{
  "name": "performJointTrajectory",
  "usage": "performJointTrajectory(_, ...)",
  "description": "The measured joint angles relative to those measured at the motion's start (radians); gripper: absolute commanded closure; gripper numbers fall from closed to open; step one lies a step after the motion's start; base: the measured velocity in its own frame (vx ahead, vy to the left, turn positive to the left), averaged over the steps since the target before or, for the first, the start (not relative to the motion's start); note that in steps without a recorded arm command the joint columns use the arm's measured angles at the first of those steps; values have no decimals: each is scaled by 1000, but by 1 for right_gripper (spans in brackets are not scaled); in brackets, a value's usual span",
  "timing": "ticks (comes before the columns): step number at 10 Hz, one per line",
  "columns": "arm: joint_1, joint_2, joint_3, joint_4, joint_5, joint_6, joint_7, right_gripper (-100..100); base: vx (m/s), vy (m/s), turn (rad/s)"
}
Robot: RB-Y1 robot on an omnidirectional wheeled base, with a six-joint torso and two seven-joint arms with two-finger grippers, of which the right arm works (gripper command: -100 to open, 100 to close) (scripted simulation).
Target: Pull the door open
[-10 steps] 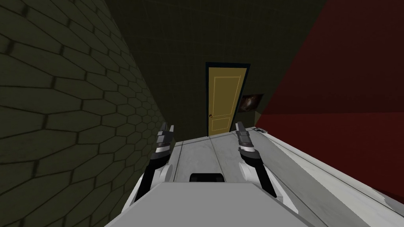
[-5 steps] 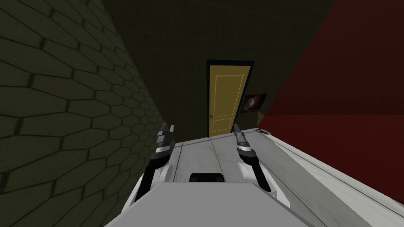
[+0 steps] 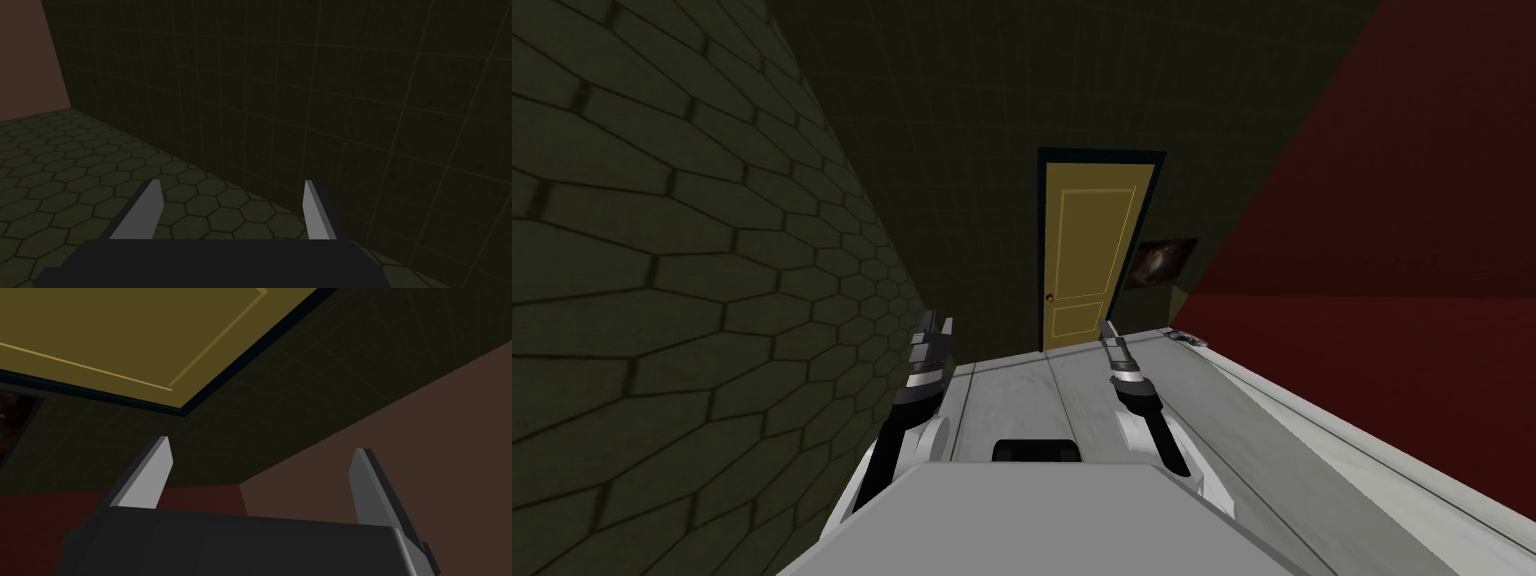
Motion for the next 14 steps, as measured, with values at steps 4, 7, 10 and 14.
performJointTrajectory(4,-32,-12,-23,110,25,-20,72,-100,102,0,29)
performJointTrajectory(7,-59,-14,-33,171,42,-24,115,-100,66,-7,21)
performJointTrajectory(10,-81,-14,-44,241,56,-41,158,-100,56,-8,22)
performJointTrajectory(14,-125,-23,-68,361,83,-59,233,-100,107,-4,31)
